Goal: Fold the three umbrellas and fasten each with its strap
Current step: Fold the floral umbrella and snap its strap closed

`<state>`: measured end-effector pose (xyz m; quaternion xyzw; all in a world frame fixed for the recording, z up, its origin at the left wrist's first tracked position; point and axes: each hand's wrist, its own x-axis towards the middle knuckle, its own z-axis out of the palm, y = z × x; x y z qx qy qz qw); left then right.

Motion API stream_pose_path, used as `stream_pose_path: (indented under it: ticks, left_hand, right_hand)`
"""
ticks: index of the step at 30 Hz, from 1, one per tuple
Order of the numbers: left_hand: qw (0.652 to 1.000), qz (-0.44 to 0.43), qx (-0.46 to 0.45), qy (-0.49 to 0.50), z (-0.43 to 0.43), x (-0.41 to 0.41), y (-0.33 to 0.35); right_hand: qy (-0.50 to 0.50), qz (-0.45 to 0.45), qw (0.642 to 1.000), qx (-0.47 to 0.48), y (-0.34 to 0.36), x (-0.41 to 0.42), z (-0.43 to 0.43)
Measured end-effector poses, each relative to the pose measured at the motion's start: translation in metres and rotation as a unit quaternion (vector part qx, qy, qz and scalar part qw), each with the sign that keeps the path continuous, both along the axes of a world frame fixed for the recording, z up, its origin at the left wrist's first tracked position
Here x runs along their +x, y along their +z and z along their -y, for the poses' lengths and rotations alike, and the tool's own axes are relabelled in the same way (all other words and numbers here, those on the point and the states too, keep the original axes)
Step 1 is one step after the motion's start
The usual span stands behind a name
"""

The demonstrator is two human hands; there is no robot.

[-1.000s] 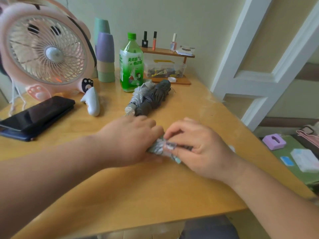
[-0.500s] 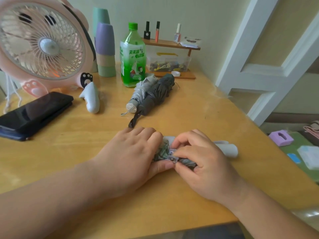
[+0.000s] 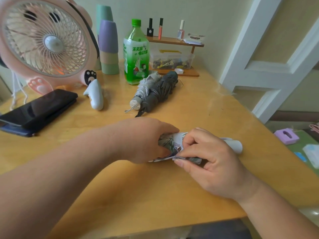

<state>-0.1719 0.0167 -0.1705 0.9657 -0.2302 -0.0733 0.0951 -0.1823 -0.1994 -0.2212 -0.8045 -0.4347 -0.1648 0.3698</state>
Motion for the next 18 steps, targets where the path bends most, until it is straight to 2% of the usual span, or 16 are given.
stream_pose_path:
  ticks: [4,8,12,18]
  left_hand:
    - [0.993,-0.012,-0.112,-0.026,-0.009,0.000,-0.012]
    - [0.991,-0.007,-0.122,-0.046,-0.011,-0.004,-0.015]
    - [0.992,0.039,-0.103,-0.066,-0.012,-0.001,-0.018]
    - [0.985,0.049,-0.153,-0.061,-0.016,0.005,-0.026]
  right_hand:
    - [0.005,-0.006,1.000,-0.005,0.001,0.001,0.001]
    - [0.002,-0.011,1.000,-0.010,0.001,0.003,0.001]
    - [-0.013,0.002,1.000,-0.009,0.001,0.005,0.001]
    - [-0.045,0.048,0.998,-0.004,0.000,0.006,-0.001]
